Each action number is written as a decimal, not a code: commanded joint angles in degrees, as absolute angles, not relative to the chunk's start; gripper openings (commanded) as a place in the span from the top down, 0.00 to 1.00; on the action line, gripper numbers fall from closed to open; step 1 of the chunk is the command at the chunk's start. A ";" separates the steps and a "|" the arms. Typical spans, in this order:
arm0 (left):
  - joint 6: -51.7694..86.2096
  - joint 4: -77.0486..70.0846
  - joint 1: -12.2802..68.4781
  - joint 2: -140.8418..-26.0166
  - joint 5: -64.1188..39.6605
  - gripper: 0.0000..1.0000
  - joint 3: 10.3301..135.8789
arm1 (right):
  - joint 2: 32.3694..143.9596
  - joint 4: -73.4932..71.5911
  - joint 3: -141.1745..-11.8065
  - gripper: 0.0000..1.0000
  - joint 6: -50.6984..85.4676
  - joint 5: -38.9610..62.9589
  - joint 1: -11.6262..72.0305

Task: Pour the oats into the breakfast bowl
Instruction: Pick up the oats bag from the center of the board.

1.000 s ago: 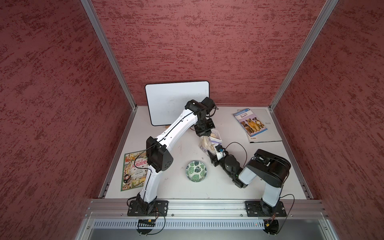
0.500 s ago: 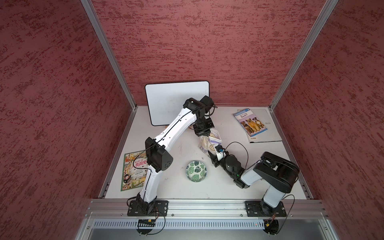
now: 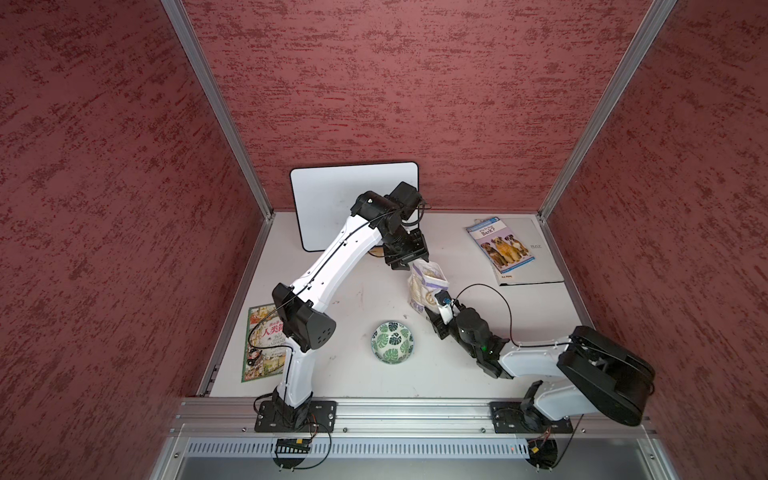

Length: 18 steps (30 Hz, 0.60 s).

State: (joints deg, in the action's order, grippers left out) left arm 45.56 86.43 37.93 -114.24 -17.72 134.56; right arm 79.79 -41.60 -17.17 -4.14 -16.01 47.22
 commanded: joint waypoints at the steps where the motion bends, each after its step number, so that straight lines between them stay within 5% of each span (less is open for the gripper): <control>1: 43.88 84.82 37.92 -109.44 -13.22 0.31 133.70 | 73.13 -39.00 -18.54 0.61 -4.48 -16.20 47.46; 8: 47.78 79.16 35.66 -95.33 -4.52 0.27 106.39 | 58.58 -23.72 -18.88 0.62 -6.14 -15.53 47.46; 18: 54.08 64.30 33.93 -80.31 -9.08 0.28 71.00 | 47.54 -6.07 -24.15 0.63 -7.47 -13.78 47.55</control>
